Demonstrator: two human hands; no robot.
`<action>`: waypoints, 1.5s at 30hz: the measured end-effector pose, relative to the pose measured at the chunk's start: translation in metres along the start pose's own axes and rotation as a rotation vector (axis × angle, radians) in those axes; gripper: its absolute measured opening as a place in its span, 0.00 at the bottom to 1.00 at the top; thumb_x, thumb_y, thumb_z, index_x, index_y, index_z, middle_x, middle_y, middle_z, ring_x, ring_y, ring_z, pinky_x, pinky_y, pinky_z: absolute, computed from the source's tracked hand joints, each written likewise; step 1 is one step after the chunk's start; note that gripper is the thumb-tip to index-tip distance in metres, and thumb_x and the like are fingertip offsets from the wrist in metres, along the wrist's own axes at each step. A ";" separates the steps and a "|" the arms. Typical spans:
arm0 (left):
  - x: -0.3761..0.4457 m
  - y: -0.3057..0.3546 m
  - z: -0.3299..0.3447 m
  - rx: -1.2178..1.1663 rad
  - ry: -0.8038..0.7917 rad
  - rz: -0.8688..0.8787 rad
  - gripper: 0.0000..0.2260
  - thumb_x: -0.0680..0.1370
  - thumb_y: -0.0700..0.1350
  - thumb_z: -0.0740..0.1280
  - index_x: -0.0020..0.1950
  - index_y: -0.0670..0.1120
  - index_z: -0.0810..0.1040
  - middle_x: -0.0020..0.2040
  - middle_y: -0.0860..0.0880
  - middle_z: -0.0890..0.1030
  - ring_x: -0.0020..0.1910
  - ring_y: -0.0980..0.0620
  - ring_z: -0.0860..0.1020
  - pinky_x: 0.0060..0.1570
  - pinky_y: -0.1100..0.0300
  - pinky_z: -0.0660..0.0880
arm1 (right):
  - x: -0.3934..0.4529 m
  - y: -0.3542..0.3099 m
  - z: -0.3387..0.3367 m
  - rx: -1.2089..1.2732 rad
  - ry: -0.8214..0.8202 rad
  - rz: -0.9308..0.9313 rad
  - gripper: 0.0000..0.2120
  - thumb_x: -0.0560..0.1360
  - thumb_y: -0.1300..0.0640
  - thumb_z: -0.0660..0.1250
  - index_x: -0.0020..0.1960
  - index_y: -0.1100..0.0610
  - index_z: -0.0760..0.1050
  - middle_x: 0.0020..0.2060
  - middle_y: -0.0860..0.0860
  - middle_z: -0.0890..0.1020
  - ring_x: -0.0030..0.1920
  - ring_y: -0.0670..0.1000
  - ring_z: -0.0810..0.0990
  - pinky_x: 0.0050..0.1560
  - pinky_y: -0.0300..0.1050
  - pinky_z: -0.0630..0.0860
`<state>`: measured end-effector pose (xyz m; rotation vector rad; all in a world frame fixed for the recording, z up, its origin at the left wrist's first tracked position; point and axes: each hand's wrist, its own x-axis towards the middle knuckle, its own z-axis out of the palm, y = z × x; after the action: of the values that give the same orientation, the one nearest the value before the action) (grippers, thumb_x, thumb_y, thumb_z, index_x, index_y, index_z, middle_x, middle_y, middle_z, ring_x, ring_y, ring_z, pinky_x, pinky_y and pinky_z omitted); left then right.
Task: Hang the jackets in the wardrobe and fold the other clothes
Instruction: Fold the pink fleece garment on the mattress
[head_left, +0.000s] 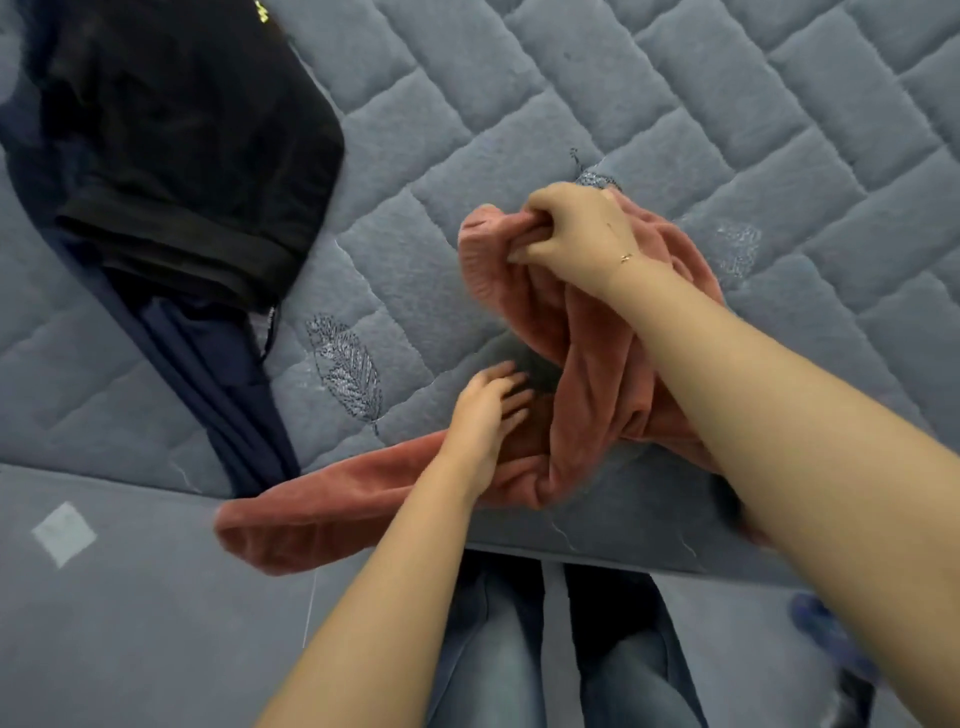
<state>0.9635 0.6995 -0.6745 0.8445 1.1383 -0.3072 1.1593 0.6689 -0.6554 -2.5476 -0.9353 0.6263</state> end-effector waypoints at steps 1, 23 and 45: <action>0.003 0.002 0.000 0.001 -0.009 0.008 0.10 0.83 0.40 0.56 0.63 0.48 0.71 0.60 0.47 0.78 0.54 0.52 0.79 0.58 0.58 0.73 | -0.014 0.005 -0.011 0.153 0.078 0.033 0.15 0.68 0.50 0.75 0.47 0.58 0.79 0.47 0.54 0.83 0.51 0.55 0.79 0.55 0.52 0.71; 0.050 -0.009 0.325 1.172 -0.313 0.226 0.19 0.78 0.54 0.69 0.64 0.44 0.78 0.57 0.48 0.82 0.54 0.51 0.80 0.59 0.57 0.75 | -0.347 0.311 -0.076 1.535 0.753 0.794 0.15 0.62 0.63 0.76 0.49 0.59 0.79 0.42 0.51 0.86 0.41 0.48 0.84 0.43 0.40 0.80; 0.024 -0.162 0.787 1.359 -0.556 0.934 0.17 0.77 0.41 0.71 0.65 0.40 0.76 0.51 0.45 0.72 0.48 0.53 0.72 0.57 0.63 0.72 | -0.533 0.633 -0.149 1.324 1.216 1.426 0.19 0.75 0.59 0.72 0.64 0.60 0.73 0.59 0.58 0.80 0.57 0.57 0.80 0.61 0.55 0.76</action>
<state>1.4024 0.0269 -0.6403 2.1767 -0.2225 -0.4696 1.1989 -0.1710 -0.6750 -1.3338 1.3462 -0.1632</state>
